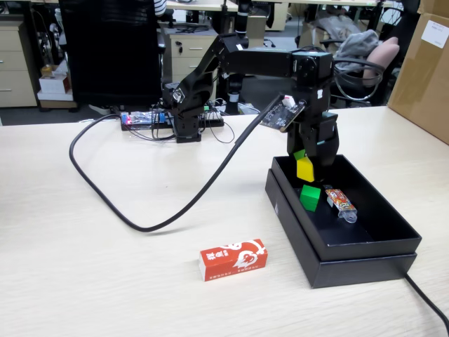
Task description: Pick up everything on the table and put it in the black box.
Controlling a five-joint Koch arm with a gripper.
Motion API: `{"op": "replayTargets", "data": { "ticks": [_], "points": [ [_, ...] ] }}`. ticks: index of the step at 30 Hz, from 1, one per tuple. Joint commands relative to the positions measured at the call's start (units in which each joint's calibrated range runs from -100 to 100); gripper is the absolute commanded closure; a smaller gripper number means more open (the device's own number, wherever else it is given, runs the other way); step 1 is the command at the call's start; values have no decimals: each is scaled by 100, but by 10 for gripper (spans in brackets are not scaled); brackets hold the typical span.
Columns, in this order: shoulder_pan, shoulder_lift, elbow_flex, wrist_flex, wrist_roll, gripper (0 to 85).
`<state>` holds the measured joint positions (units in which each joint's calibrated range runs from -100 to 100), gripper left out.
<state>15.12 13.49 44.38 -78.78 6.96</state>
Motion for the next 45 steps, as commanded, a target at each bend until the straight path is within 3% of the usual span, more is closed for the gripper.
{"op": "replayTargets", "data": {
  "ticks": [1, 3, 5, 8, 10, 23, 35, 45],
  "points": [
    [5, -104, 358, 125, 5, 685],
    [5, -81, 349, 142, 5, 682],
    [5, -58, 312, 159, -10, 601],
    [0, -47, 276, 159, -10, 600],
    [-5, -58, 249, 159, -15, 552],
    [-132, -2043, 421, 90, -24, 517],
    [-1074, -2468, 349, 116, -391, 481],
    [-1651, -1137, 194, 556, -708, 438]
  ]
}}
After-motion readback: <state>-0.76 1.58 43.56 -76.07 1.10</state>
